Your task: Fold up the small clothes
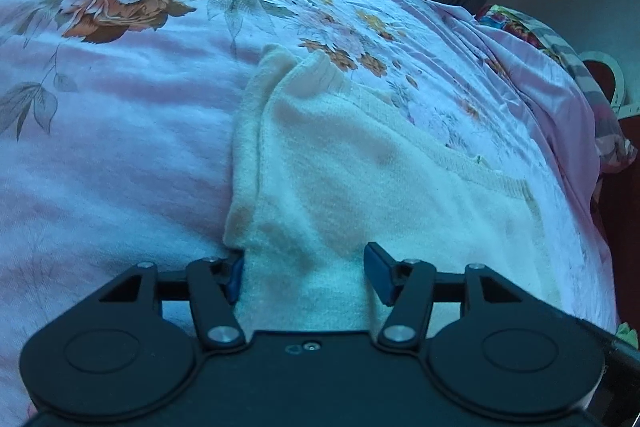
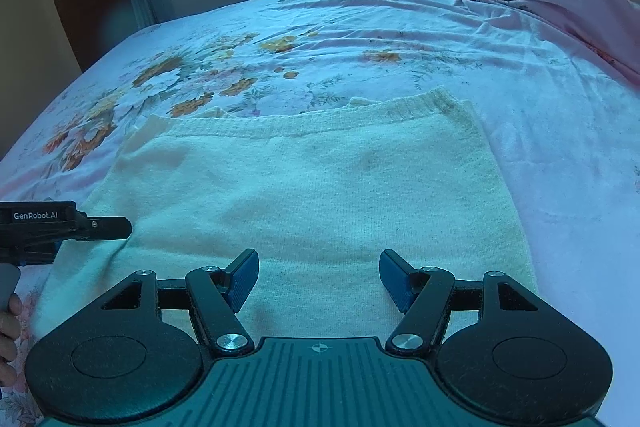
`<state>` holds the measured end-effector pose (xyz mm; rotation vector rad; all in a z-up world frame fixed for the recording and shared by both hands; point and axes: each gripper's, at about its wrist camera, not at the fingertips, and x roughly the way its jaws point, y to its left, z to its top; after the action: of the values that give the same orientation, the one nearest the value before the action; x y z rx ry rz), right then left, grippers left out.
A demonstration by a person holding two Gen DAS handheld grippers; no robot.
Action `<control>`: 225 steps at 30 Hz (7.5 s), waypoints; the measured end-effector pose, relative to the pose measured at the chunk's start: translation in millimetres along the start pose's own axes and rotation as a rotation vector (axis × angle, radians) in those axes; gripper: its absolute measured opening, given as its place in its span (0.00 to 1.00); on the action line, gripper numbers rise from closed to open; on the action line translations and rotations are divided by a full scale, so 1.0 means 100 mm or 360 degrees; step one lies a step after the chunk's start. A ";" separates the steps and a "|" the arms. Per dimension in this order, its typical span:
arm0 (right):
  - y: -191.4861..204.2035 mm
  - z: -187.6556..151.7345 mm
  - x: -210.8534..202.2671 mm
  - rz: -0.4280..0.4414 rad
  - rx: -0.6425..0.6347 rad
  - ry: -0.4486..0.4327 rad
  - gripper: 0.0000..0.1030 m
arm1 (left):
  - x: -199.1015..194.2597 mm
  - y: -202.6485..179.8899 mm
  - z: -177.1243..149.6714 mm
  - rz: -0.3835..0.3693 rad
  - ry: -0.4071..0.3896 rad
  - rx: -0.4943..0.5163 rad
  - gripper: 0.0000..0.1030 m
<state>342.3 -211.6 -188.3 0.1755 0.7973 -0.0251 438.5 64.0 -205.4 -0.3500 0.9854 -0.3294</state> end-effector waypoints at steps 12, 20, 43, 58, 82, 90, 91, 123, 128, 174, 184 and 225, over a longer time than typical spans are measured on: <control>0.03 0.04 0.11 -0.0020 -0.0026 0.0000 0.64 | -0.13 -0.04 -0.03 0.0064 -0.0104 0.0045 0.08; 0.00 0.05 0.23 -0.0075 -0.0113 0.0054 0.64 | -0.25 -0.90 0.02 -0.0151 -0.0139 0.0301 0.08; -1.25 0.20 -0.22 0.0360 0.0564 0.0045 0.64 | -0.15 -1.69 -0.40 -0.0325 0.0084 0.0255 0.24; -1.08 0.41 0.25 0.0270 0.0446 0.0094 0.64 | -0.01 -1.29 -0.73 -0.0313 0.0076 0.0245 0.24; -1.31 0.49 0.04 0.0069 0.0145 0.0103 0.19 | 0.27 -1.78 -0.91 -0.0426 0.0182 0.0380 0.25; -1.22 0.02 -0.72 0.0156 0.0238 0.0068 0.54 | -0.01 -1.66 -0.83 -0.0349 0.0074 0.0370 0.27; -1.20 -0.08 -0.74 0.0134 0.0237 0.0092 0.53 | -0.01 -1.65 -0.84 -0.0331 0.0065 0.0368 0.27; -1.41 0.25 -0.04 0.0087 0.0421 0.0120 0.88 | 0.34 -1.49 -0.35 0.0017 0.0058 0.0355 0.80; -1.48 0.23 0.16 0.0167 0.0478 0.0131 0.75 | 0.62 -1.38 -0.31 -0.0250 0.0191 0.0234 0.61; 0.56 -0.26 -0.59 0.0408 -0.0019 0.0011 0.29 | -0.94 -0.42 -0.82 0.0151 -0.0158 0.0324 0.65; 0.40 -0.48 -0.73 0.0307 0.0113 0.0082 0.29 | -1.09 -0.57 -0.97 0.0364 -0.0160 0.0333 0.80; 0.37 -1.79 -3.94 0.0150 -0.0043 -0.0672 1.00 | -3.50 -1.64 -2.58 0.0615 -0.0607 0.0350 0.99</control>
<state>-56.6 -163.0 -24.7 0.1742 0.3675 0.0373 21.2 30.2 -3.6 -0.0142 0.6149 -0.0137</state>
